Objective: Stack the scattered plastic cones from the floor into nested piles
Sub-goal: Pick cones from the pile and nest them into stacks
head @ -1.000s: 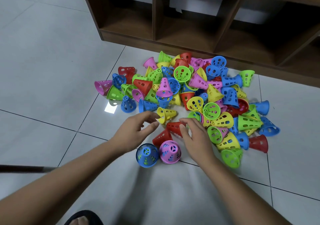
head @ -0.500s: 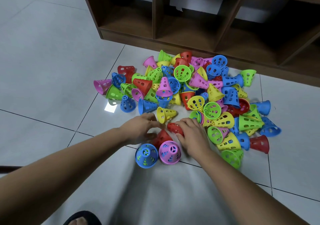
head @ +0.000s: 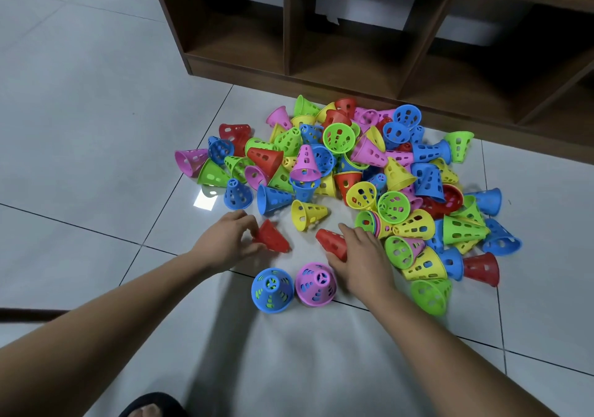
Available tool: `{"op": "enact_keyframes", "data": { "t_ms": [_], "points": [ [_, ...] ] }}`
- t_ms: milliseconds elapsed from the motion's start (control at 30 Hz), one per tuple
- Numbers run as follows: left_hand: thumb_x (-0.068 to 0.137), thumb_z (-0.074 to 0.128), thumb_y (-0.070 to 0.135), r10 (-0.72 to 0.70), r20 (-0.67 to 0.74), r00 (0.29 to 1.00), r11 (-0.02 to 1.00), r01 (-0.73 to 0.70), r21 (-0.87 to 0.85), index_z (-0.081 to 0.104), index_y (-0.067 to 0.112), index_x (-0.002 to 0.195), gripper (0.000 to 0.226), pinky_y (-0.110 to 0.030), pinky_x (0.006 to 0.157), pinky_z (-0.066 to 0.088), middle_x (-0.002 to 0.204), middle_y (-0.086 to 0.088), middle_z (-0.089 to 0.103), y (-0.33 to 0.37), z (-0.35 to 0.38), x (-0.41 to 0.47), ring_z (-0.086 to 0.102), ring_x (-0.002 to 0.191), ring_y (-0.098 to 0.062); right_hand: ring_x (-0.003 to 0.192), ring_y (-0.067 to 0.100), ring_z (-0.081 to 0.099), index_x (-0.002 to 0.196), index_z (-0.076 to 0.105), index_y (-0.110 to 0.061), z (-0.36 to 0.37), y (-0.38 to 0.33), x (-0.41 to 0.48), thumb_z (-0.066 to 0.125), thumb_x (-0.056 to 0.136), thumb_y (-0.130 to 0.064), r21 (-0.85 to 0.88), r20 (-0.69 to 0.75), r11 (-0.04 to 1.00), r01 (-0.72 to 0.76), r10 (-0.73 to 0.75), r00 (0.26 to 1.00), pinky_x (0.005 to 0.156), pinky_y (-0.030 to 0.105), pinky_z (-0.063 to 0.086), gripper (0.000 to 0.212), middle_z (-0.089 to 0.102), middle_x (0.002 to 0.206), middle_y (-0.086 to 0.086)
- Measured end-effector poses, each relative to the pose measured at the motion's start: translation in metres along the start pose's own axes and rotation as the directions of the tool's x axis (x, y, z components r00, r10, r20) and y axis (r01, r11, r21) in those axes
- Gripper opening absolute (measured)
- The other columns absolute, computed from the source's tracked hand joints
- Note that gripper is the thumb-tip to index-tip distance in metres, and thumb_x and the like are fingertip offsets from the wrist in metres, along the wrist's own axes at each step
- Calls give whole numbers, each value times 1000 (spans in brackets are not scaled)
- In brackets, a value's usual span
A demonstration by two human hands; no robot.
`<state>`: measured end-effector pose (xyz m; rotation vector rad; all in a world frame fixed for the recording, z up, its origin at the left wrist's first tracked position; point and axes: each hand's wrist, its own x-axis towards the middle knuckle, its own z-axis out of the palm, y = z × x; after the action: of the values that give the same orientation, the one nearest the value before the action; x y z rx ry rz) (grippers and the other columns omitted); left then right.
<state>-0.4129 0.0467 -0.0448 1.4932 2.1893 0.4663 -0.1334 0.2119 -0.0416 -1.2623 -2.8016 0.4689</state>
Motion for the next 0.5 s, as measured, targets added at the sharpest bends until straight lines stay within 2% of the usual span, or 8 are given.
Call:
{"op": "enact_keyframes", "data": {
  "t_ms": [67, 133, 200, 267, 367, 433, 500],
  "points": [
    [81, 86, 45, -15, -64, 998, 999, 17, 38, 57, 24, 110, 46, -40, 79, 50, 111, 5, 56, 0, -3, -5, 53, 101, -20, 118, 31, 60, 149, 54, -17, 3, 1, -3, 67, 95, -53, 7, 5, 1000, -2, 2, 1000, 102, 44, 47, 66, 65, 128, 6],
    [76, 85, 46, 69, -102, 992, 993, -58, 108, 55, 26, 121, 58, -39, 79, 48, 120, 5, 55, 6, -6, -7, 54, 106, -23, 120, 31, 60, 150, 53, -18, 6, 2, -6, 64, 97, -54, 2, 19, 1000, 2, -2, 1000, 103, 43, 46, 65, 64, 130, 6],
    [75, 84, 49, 164, -62, 985, 972, -150, 182, 54, 30, 132, 67, -39, 86, 49, 131, 6, 56, 12, -7, -5, 54, 114, -23, 120, 31, 59, 148, 54, -18, 9, 4, -8, 64, 97, -55, -20, 18, 1000, 3, -3, 1000, 104, 45, 45, 64, 64, 129, 5],
    [77, 82, 50, 185, -5, 983, 954, -178, 240, 55, 33, 136, 66, -37, 92, 45, 137, 10, 56, 17, -4, -2, 51, 123, -19, 120, 31, 59, 145, 56, -19, 12, 5, -10, 67, 94, -54, -61, 3, 998, 10, -10, 1000, 107, 47, 43, 63, 65, 126, 5],
    [80, 79, 49, 169, 23, 985, 933, -167, 318, 61, 33, 127, 53, -38, 90, 44, 125, 11, 63, 19, 4, -1, 56, 121, -21, 116, 33, 60, 139, 61, -18, 15, 8, -14, 76, 87, -51, -89, 17, 996, 6, -4, 1000, 108, 48, 42, 63, 66, 120, 5],
    [86, 70, 64, 144, -10, 990, 930, -131, 344, 64, 33, 120, 47, -39, 86, 45, 114, 9, 65, 14, 11, -4, 59, 112, -23, 112, 33, 60, 132, 63, -19, 15, 10, -15, 78, 84, -48, -86, 54, 996, -9, 14, 998, 103, 46, 45, 59, 65, 116, 5],
    [87, 56, 78, 107, -49, 993, 930, -82, 359, 67, 32, 116, 55, -37, 82, 43, 105, 8, 65, 9, 14, -8, 60, 102, -24, 109, 32, 59, 124, 65, -19, 12, 11, -17, 80, 82, -45, -24, 78, 999, -43, 45, 996, 94, 43, 47, 52, 65, 111, 4]
  ]
}}
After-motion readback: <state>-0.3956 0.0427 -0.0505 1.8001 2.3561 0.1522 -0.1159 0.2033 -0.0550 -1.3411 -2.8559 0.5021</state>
